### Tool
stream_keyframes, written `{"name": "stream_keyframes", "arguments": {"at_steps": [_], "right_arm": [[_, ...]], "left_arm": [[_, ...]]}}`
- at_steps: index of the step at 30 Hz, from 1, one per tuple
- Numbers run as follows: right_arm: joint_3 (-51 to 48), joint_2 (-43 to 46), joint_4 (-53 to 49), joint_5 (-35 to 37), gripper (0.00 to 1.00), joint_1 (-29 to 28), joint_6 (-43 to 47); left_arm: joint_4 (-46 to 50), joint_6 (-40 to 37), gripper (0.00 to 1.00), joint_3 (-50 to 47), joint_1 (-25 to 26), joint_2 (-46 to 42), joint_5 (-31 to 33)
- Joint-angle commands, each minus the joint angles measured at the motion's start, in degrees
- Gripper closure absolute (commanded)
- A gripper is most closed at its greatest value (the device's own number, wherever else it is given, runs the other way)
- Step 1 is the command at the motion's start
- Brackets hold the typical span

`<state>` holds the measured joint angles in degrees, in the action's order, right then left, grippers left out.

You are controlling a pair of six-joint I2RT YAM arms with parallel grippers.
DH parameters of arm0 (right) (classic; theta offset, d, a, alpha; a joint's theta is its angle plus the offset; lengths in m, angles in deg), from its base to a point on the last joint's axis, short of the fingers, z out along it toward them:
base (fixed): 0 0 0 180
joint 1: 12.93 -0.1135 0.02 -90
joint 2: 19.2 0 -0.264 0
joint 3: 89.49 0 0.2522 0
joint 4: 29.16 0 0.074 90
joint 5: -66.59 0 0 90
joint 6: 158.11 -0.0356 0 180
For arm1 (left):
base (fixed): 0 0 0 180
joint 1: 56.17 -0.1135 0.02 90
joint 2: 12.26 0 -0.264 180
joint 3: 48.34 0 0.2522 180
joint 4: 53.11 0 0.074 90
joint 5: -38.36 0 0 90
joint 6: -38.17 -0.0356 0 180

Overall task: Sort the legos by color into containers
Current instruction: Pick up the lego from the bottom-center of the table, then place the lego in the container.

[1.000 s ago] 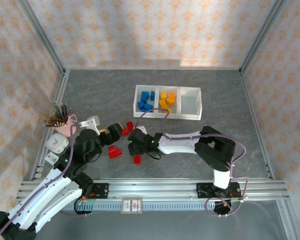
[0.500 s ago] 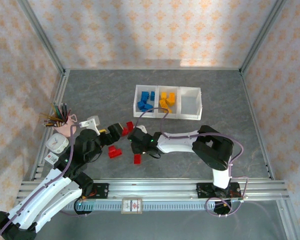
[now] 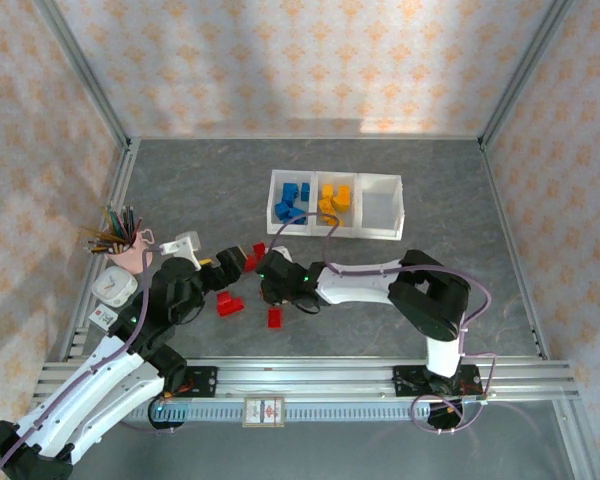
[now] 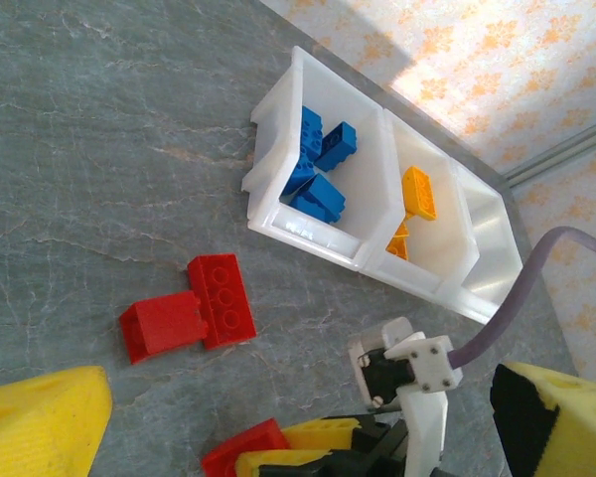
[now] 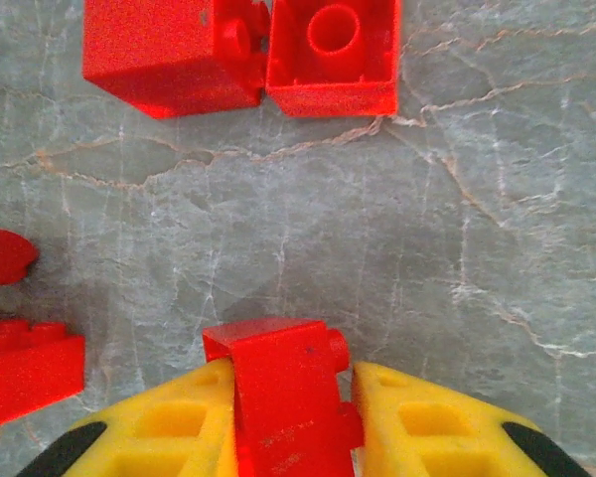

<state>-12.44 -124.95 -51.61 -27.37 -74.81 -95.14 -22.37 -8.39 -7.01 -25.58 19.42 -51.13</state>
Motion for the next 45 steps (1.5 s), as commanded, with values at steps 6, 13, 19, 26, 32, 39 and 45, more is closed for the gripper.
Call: {"name": "stream_keyframes", "arguments": {"at_steps": [6,13,19,26,32,39,45], "right_arm": [[-4.05,10.7,-0.22,0.36,0.73,4.09,-0.69],[-7.22,18.78,-2.8,1.04,0.73,12.33,-0.75],[-8.66,25.45,-4.61,2.47,0.72,23.73,-0.34],[-8.41,27.84,-4.65,6.6,0.72,38.01,1.33],[-4.67,21.44,-3.82,10.36,0.72,42.75,3.84],[0.56,11.69,-2.89,11.12,0.67,43.52,6.1],[3.05,10.26,-3.89,10.32,0.48,43.68,7.45]], "left_arm": [[-2.29,-1.41,0.01,1.58,-0.7,2.18,0.35],[-6.59,-2.9,0.01,3.73,-0.64,7.19,-2.19],[-10.94,-3.86,0.01,5.66,-0.69,12.71,-4.91],[-15.06,-4.94,0.01,8.35,-0.63,18.83,-8.3],[-17.47,-5.37,0.01,9.76,-0.68,23.07,-10.22],[-18.99,-5.38,0.01,10.3,-0.66,24.86,-10.89],[-18.73,-5.56,0.01,10.45,-0.7,24.49,-10.45]]}}
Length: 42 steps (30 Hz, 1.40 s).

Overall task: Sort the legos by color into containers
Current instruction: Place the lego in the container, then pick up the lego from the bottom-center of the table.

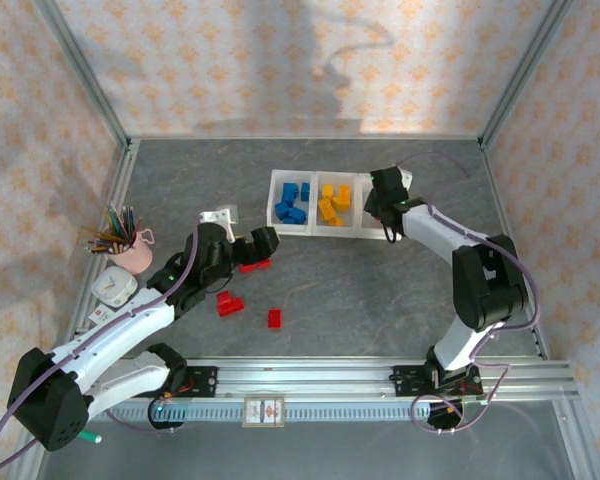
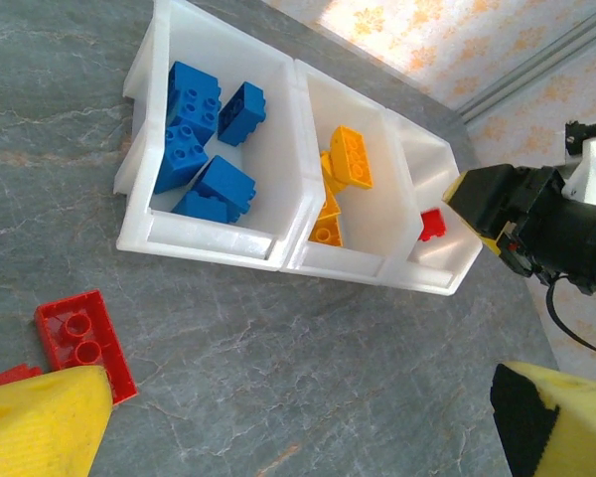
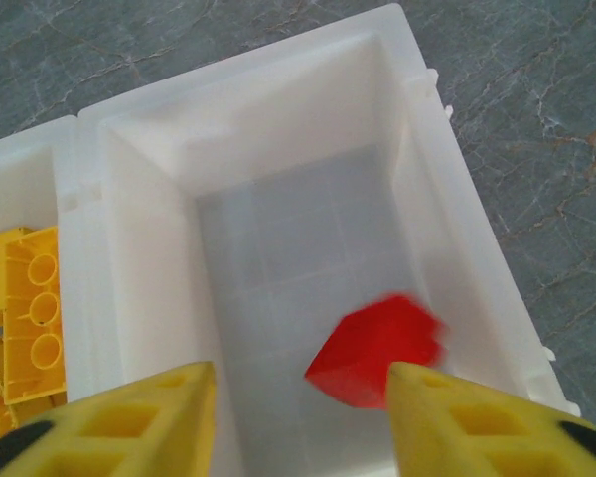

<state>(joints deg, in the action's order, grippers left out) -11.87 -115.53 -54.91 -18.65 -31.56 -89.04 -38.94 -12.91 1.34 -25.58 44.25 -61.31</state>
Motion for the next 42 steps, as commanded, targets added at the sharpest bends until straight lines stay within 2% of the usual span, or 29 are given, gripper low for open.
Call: {"name": "stream_keyframes", "arguments": {"at_steps": [1,6,10,14,24,33,37,42], "right_arm": [[2.5,1.56,-0.67,1.34,0.47,0.36,1.56],[1.86,5.63,-2.16,-0.35,0.43,-1.45,2.46],[0.91,8.31,-4.88,-0.19,0.4,-6.24,2.36],[-1.71,11.33,-6.14,-2.03,0.37,-11.96,1.73],[-7.41,14.68,-8.03,-0.36,0.31,-29.56,-4.74],[-7.05,8.63,-6.57,1.44,0.25,-45.73,-11.28],[-5.63,4.07,-5.95,1.22,0.23,-50.78,-13.7],[-3.5,-0.94,-5.84,1.38,0.19,-54.23,-15.67]], "left_arm": [[-2.08,-1.04,0.01,2.07,-0.66,-0.48,-0.25],[-1.75,-0.67,0.01,1.78,-0.64,-1.8,-0.13],[0.2,-0.6,0.01,0.93,-0.7,-4.04,1.09],[3.53,-0.68,0.01,-0.11,-0.66,-7.01,2.5],[9.75,1.75,0.01,-4.16,-0.72,-14.92,5.73],[16.1,3.42,0.01,-6.1,-0.71,-20.95,9.16],[18.59,3.97,0.01,-6.63,-0.74,-23.63,10.44],[21.0,4.41,0.01,-7.48,-0.73,-26.37,12.11]]}}
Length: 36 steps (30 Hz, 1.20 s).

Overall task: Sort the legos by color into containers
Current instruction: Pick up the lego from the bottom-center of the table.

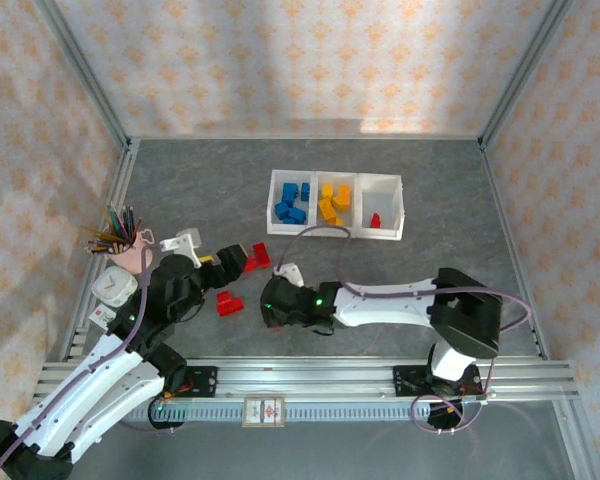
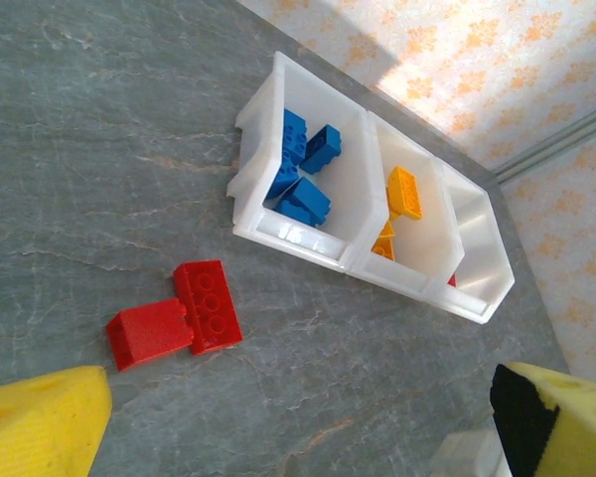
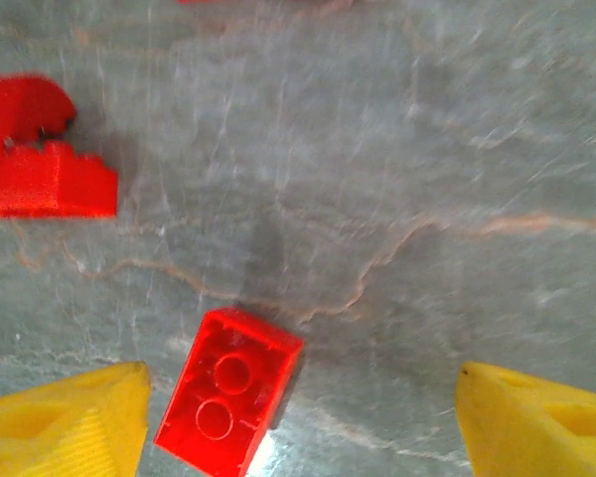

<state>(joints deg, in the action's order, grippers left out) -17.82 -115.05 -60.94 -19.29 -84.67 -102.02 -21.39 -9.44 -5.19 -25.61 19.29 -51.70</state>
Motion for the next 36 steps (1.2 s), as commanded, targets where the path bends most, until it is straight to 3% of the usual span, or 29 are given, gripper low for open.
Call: {"name": "stream_keyframes", "arguments": {"at_steps": [1,12,30,36], "right_arm": [[2.62,-2.13,0.49,2.06,0.18,-1.43,-2.97],[6.43,-9.69,-2.43,4.91,0.21,-2.61,-4.83],[4.32,-8.4,-4.32,6.43,0.67,-2.61,-4.78],[4.26,-4.69,-5.18,7.96,0.72,-2.22,-4.94]], "left_arm": [[3.62,1.0,0.01,-1.09,-0.76,-1.85,2.65],[4.13,1.32,0.01,-1.61,-0.69,-3.25,3.04],[1.51,1.38,0.01,-2.15,-0.69,-1.49,1.74],[1.02,1.16,0.01,-1.09,-0.69,-1.09,0.98]]}}
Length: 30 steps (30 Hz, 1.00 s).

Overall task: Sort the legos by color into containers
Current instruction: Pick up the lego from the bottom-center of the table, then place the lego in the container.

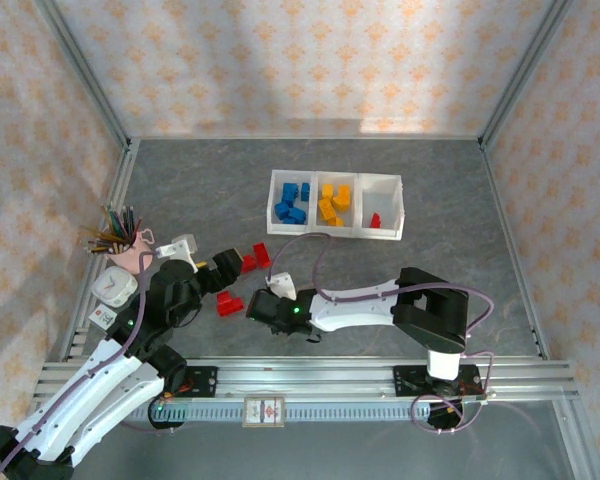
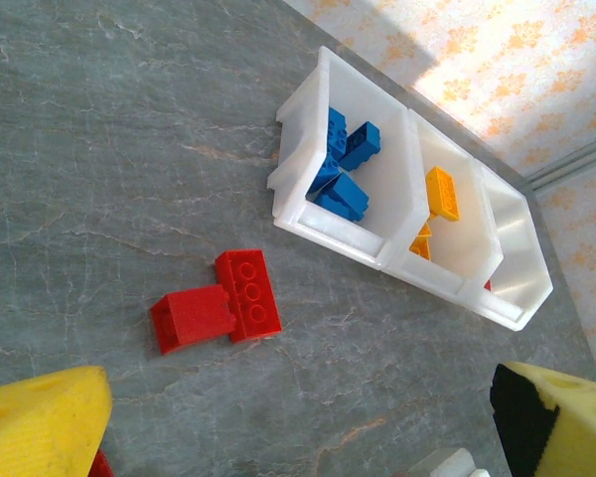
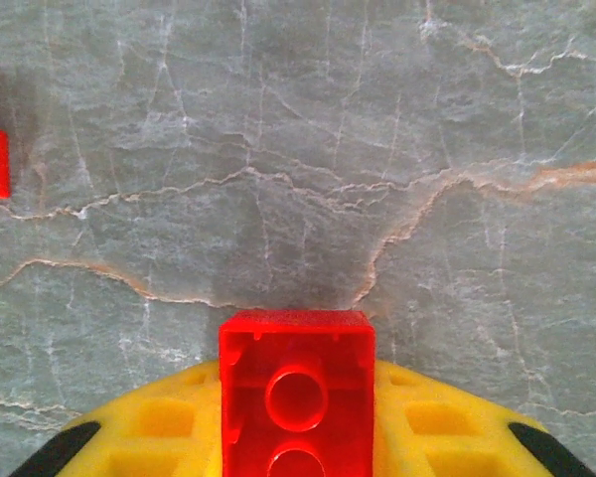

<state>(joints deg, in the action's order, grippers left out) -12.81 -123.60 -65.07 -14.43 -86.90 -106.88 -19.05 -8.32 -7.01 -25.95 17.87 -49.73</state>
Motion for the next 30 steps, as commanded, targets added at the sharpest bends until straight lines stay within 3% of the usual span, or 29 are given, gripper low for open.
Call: {"name": "stream_keyframes", "arguments": {"at_steps": [1,8,19,25,30], "right_arm": [[-1.17,5.08,-1.16,3.42,0.72,0.44,-0.15],[-4.9,14.22,-2.01,5.16,0.71,7.4,1.15],[-7.18,24.72,0.19,8.09,0.67,31.26,10.41],[-5.89,21.67,5.2,4.87,0.66,43.92,14.94],[-0.97,14.15,7.27,2.5,0.66,49.2,17.83]], "left_arm": [[-1.79,-0.04,0.01,0.81,-0.38,0.77,-1.49],[-6.47,-0.43,0.01,1.58,-0.35,5.07,-5.17],[-16.63,-1.06,0.01,3.8,0.69,15.13,-11.84],[-21.21,-0.62,0.01,4.33,3.29,19.65,-12.03],[-23.65,-0.45,0.01,5.46,5.0,22.96,-11.77]]}}
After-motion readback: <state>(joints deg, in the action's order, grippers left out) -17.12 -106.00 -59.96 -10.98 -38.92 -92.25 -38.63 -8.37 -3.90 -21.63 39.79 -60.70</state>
